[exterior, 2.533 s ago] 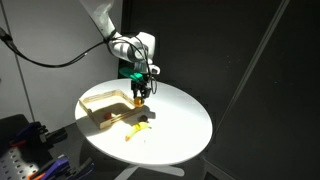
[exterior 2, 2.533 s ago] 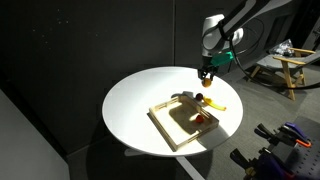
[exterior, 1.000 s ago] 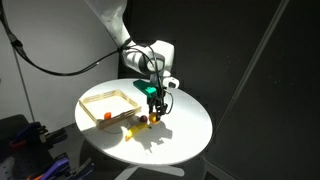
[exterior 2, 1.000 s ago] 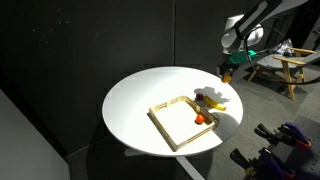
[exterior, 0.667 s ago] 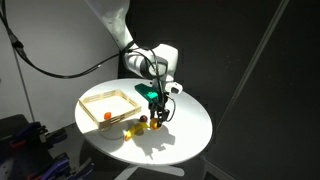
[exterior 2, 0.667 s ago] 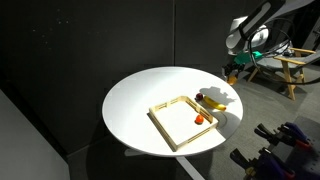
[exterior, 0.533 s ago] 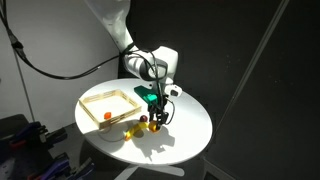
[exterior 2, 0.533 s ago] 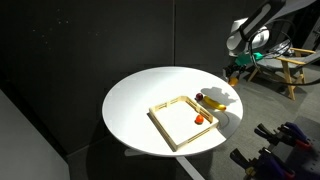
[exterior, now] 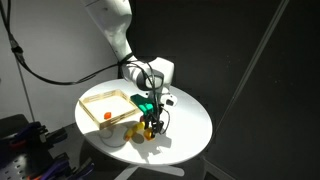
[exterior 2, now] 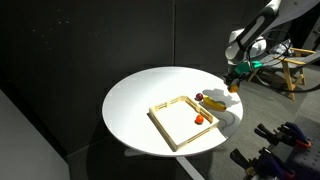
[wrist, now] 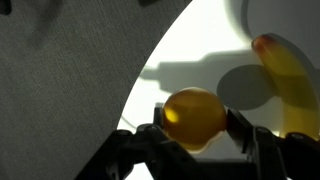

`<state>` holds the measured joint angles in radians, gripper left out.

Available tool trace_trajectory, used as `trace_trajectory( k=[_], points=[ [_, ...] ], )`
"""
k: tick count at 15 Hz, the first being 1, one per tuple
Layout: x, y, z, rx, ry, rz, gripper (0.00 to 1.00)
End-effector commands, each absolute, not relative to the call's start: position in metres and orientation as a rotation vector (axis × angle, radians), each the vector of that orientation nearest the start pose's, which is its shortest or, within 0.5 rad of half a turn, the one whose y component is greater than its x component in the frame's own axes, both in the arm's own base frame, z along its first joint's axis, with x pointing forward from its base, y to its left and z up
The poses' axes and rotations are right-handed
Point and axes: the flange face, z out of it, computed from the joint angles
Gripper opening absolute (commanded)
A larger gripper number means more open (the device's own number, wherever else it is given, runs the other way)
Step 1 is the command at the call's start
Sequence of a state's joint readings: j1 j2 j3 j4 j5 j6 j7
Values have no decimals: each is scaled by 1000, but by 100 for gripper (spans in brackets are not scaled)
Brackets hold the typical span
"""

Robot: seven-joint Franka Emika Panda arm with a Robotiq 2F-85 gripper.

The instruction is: Put the lemon on the table.

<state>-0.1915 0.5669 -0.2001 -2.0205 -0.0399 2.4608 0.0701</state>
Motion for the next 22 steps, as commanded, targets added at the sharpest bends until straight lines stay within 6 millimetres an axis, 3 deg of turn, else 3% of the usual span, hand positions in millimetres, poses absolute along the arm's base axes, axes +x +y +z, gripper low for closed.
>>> trace_trajectory(
  k=[1, 8, 9, 20, 21, 22],
  points=[
    [547, -220, 151, -3183, 574, 190, 40],
    [554, -205, 146, -3180, 497, 176, 40],
    [550, -204, 141, -3188, 531, 200, 65],
    [552, -202, 141, -3188, 523, 198, 65],
    [552, -202, 141, -3188, 523, 198, 40],
    [552, -202, 140, -3187, 524, 196, 40]
  ],
)
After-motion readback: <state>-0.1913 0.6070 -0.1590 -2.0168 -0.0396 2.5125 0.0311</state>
